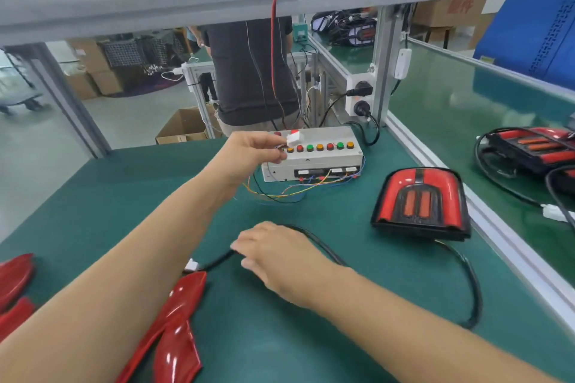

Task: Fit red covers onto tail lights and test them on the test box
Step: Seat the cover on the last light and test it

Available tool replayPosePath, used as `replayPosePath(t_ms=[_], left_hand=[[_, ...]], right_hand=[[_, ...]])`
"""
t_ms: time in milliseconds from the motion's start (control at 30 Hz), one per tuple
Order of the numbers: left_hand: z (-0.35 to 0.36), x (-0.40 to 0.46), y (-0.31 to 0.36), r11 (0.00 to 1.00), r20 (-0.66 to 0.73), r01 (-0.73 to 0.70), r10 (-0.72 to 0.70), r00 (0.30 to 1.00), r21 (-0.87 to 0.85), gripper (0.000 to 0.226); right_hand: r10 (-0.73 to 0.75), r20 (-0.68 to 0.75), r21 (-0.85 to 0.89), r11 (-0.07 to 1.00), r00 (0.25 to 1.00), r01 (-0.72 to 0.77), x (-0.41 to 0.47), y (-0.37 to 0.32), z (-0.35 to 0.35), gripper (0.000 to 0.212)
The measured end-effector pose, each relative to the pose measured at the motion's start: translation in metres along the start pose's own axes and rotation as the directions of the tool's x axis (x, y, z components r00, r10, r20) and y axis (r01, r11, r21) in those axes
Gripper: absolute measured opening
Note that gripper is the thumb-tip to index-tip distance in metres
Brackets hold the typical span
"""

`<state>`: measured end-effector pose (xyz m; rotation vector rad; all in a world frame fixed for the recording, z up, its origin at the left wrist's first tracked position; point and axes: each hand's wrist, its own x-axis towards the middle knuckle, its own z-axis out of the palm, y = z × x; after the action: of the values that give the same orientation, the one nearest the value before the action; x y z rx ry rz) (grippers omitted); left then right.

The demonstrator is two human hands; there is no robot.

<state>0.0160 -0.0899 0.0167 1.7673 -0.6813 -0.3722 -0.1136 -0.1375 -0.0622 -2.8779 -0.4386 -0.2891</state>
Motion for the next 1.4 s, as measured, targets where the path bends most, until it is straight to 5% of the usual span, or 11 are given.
replayPosePath(t_ms=[367, 500, 633, 800, 1000, 1200, 1267, 1400], left_hand=[[-0.002, 0.006, -0.006, 0.999, 0.012, 0.045, -0.045, 0.999, -0.022, 0.026], [-0.009, 0.008, -0.01, 0.997, -0.024, 0.054, -0.055, 0.998, -0.057, 0.026], [-0.004, 0.007, -0.015, 0.993, -0.011, 0.051, -0.052, 0.999, -0.103, 0.034], [0.008, -0.001, -0.021, 0.993, 0.025, 0.043, -0.04, 0.999, -0.112, 0.025], [0.007, -0.011, -0.028, 0.991, 0.041, 0.002, 0.003, 0.999, -0.134, 0.011], [0.004, -0.015, -0.033, 0.972, 0.027, 0.05, -0.045, 0.999, -0.229, 0.013], [0.003, -0.015, -0.032, 0.974, -0.01, 0.029, -0.032, 0.999, -0.226, 0.013], [0.002, -0.013, -0.029, 0.972, -0.083, -0.051, 0.033, 0.996, -0.228, 0.02]], right_hand=[[0.031, -0.036, -0.159, 0.987, 0.999, -0.036, 0.05, -0.014, 0.035, 0.022], [0.197, -0.082, 0.13, 0.974, 0.977, -0.185, 0.016, 0.005, 0.005, 0.016], [0.243, -0.174, 0.384, 0.909, 0.954, -0.162, -0.021, 0.028, -0.033, 0.027], [0.457, -0.241, 0.77, 0.627, 0.856, -0.117, -0.028, 0.057, -0.069, 0.02], [0.545, -0.309, 0.74, 0.653, 0.779, -0.163, -0.028, 0.076, -0.081, 0.033], [0.609, -0.359, 0.757, 0.633, 0.707, -0.161, -0.019, 0.082, -0.085, 0.011], [0.621, -0.296, 0.763, 0.611, 0.726, -0.211, -0.016, 0.082, -0.085, 0.027], [0.6, 0.062, 0.884, 0.339, 0.798, -0.323, -0.011, 0.08, -0.082, 0.04]])
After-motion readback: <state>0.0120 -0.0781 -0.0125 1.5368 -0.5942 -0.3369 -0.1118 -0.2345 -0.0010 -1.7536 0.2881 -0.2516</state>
